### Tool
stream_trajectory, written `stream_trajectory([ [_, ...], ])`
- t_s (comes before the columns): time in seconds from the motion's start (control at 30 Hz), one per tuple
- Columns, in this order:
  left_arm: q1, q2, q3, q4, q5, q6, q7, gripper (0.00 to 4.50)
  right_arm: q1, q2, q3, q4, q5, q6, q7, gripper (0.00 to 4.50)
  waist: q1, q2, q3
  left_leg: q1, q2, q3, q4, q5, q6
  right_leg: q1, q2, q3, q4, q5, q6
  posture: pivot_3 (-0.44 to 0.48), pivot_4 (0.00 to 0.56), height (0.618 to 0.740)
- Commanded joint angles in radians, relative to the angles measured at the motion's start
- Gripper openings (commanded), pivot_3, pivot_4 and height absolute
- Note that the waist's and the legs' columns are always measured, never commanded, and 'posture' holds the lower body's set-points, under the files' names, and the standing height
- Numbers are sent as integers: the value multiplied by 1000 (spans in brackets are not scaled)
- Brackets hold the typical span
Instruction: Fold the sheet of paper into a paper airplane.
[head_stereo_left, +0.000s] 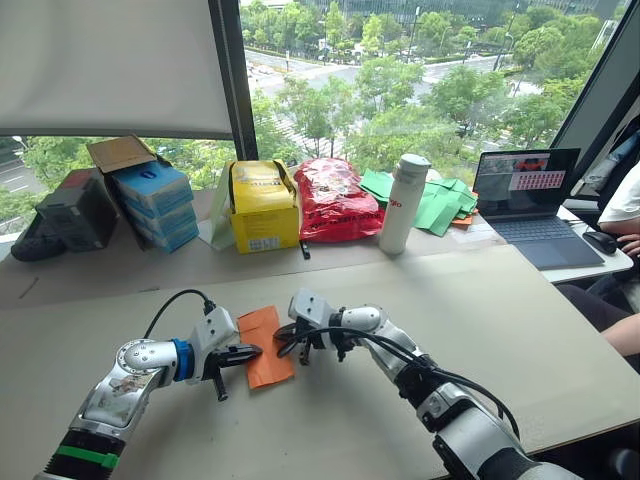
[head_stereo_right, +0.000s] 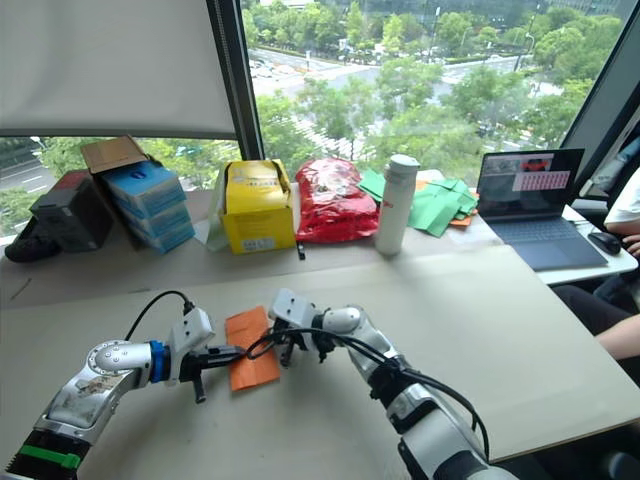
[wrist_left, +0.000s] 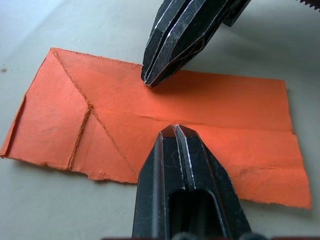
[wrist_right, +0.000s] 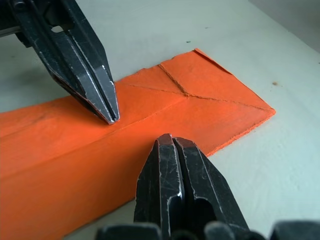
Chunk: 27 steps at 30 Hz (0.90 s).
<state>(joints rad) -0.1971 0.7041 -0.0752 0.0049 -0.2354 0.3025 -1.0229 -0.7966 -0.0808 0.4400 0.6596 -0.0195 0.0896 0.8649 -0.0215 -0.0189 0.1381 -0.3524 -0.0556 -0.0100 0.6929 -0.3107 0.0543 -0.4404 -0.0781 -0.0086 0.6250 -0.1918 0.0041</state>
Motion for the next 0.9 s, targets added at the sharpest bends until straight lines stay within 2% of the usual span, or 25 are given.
stream_trajectory([
  [0.03, 27, 19, -28, -30, 19, 11, -17, 0, -46, 25, -18, 102, -36, -19, -39, 9, -1, 0, 0, 0, 0, 0, 0, 0, 0, 0, 0, 0, 0, 0, 0, 0, 150, 740],
  [0.3, 49, 26, -28, -66, 12, 26, -15, 0, -148, 86, -60, 291, -67, -71, -106, 9, -8, 2, 1, 0, 0, -1, 0, 0, 0, 0, 0, 1, 0, 0, 0, 0, 150, 740],
  [0.6, 67, 33, -14, -86, 8, 34, -10, 0, -220, 123, -108, 417, -78, -123, -134, 9, -17, 5, 3, 0, 0, -2, -1, 1, -1, 0, 0, 1, 0, 0, 0, 0, 150, 740],
  [0.73, 76, 39, -8, -91, 7, 37, -9, 0, -210, 123, -115, 419, -87, -148, -110, 9, -18, 5, 3, 0, -1, -2, -2, 1, -3, 0, 0, 1, 0, 0, 0, 0, 150, 740],
  [0.9, 88, 51, 6, -81, 9, 36, -7, 0, -123, 101, -86, 297, -84, -155, 19, 9, -22, 6, 3, 0, 0, -2, -4, 1, -3, 0, 0, 1, 0, 0, 0, 0, 150, 740],
])
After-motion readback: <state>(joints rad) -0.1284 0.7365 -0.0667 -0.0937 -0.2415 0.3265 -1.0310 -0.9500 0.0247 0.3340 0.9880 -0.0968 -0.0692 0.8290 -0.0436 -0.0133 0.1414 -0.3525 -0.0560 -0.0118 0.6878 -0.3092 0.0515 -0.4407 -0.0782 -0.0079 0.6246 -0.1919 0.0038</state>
